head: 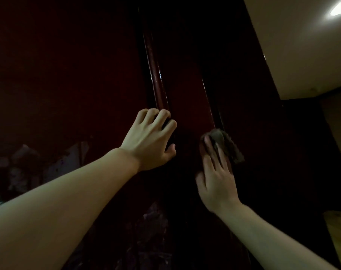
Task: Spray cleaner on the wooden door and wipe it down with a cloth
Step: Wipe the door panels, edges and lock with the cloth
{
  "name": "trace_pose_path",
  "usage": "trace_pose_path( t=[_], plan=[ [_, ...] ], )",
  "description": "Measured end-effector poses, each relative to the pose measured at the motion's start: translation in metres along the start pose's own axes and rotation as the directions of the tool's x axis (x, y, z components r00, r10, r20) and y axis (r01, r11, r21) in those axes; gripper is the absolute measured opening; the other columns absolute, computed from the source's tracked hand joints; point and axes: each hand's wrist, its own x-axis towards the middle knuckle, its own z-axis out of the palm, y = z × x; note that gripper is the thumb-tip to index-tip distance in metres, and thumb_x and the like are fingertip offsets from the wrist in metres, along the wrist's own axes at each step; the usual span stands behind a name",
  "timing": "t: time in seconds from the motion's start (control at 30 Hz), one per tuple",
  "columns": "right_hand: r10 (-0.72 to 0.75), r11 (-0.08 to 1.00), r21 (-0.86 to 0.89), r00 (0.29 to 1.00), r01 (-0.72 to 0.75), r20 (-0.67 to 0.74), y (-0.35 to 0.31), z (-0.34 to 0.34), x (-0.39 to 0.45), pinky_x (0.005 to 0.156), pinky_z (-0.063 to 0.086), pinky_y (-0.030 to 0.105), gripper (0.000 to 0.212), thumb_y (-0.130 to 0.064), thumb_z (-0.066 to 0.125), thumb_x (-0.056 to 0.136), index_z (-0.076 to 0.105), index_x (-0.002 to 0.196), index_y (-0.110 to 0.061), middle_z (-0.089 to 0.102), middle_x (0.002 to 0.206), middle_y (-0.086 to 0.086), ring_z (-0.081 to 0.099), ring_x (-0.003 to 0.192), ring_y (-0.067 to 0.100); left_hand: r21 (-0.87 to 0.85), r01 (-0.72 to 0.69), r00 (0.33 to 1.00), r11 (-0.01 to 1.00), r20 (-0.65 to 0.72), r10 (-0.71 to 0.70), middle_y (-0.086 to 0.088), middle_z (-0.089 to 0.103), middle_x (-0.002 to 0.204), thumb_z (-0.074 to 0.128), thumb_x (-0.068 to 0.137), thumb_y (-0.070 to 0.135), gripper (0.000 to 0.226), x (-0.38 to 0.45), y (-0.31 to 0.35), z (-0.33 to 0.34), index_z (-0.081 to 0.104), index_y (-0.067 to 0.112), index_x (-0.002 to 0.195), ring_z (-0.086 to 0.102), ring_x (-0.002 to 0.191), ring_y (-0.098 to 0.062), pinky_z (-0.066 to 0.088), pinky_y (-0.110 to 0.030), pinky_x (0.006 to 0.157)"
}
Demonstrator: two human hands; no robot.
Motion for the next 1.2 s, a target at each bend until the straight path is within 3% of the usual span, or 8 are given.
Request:
trace_pose_path(
  t=[0.17,0.37,0.53,0.63,0.73,1.0,1.13,1.2],
  plan=[
    [-0.116,0.987,-0.112,0.993,0.117,0.013,0.019,0.004,-0.054,0.120,0.017,0.044,0.064,-0.032,0.038,0.091,0.026,0.150,-0.010,0.014,0.162,0.003,0.010,0.150,0.029,-0.018,-0.008,1.000,1.000,-0.022,0.007,-0.016,0.053,0.122,0.041,0.081,0.051,0.054,-0.009,0.006,0.002,0.056,0.010,0.112,0.051,0.113,-0.036,0.038,-0.050,0.097],
    [-0.191,0.980,-0.058,0.982,0.191,0.004,-0.036,0.002,0.012,0.121,0.017,0.043,0.066,-0.029,0.036,0.088,0.027,0.151,-0.011,0.024,0.159,0.007,0.015,0.149,0.028,0.006,-0.057,0.998,0.998,-0.007,0.057,-0.014,0.053,0.122,0.039,0.085,0.051,0.052,-0.017,-0.001,0.001,0.055,0.012,0.115,0.053,0.111,-0.031,0.036,-0.049,0.099],
    [-0.323,0.941,-0.120,0.946,0.317,-0.031,-0.050,0.020,-0.031,0.116,0.029,0.041,0.060,-0.023,0.046,0.084,0.046,0.141,-0.004,0.041,0.151,0.012,0.032,0.143,0.029,0.015,-0.128,0.991,0.992,0.026,0.128,-0.016,0.052,0.125,0.038,0.087,0.048,0.050,-0.038,-0.007,0.000,0.056,0.011,0.117,0.050,0.118,-0.032,0.036,-0.050,0.101],
    [-0.391,0.909,-0.149,0.920,0.390,0.022,-0.046,0.022,-0.061,0.120,0.020,0.036,0.063,-0.023,0.048,0.084,0.041,0.143,-0.002,0.035,0.153,0.015,0.027,0.145,0.028,-0.012,-0.129,0.992,0.992,0.019,0.129,-0.015,0.052,0.126,0.045,0.085,0.043,0.046,-0.050,-0.008,-0.004,0.057,0.012,0.116,0.050,0.118,-0.031,0.037,-0.048,0.101],
    [-0.355,0.921,-0.157,0.934,0.356,0.036,-0.054,0.022,-0.060,0.120,0.015,0.034,0.066,-0.027,0.047,0.084,0.037,0.145,-0.003,0.031,0.155,0.015,0.026,0.145,0.028,0.007,-0.143,0.990,0.990,0.021,0.142,-0.015,0.053,0.125,0.047,0.083,0.042,0.045,-0.059,-0.017,-0.009,0.058,0.011,0.114,0.051,0.115,-0.031,0.038,-0.047,0.098],
    [-0.241,0.969,-0.071,0.970,0.239,-0.034,-0.122,0.029,0.013,0.113,0.033,0.046,0.062,-0.035,0.037,0.091,0.037,0.147,-0.009,0.028,0.158,0.010,0.028,0.144,0.034,0.073,0.008,1.000,0.997,0.005,-0.008,-0.014,0.053,0.120,0.041,0.086,0.045,0.047,-0.078,-0.060,-0.031,0.057,0.009,0.111,0.051,0.109,-0.032,0.038,-0.047,0.092],
    [-0.446,0.884,-0.128,0.894,0.449,0.053,-0.142,0.048,-0.052,0.105,0.041,0.047,0.067,-0.036,0.048,0.081,0.041,0.143,-0.011,0.034,0.155,0.010,0.037,0.138,0.036,0.097,0.024,1.000,0.995,0.018,-0.026,-0.013,0.053,0.120,0.045,0.083,0.042,0.043,-0.104,-0.075,-0.037,0.057,0.009,0.109,0.050,0.110,-0.032,0.038,-0.046,0.092],
    [-0.484,0.867,-0.097,0.872,0.489,0.074,-0.146,0.050,-0.063,0.108,0.036,0.046,0.066,-0.036,0.049,0.081,0.044,0.142,-0.012,0.035,0.155,0.008,0.033,0.141,0.034,0.113,0.018,0.999,0.993,0.026,-0.021,-0.013,0.053,0.120,0.046,0.083,0.042,0.043,-0.116,-0.082,-0.041,0.057,0.009,0.109,0.050,0.109,-0.031,0.038,-0.046,0.092]
  ],
)
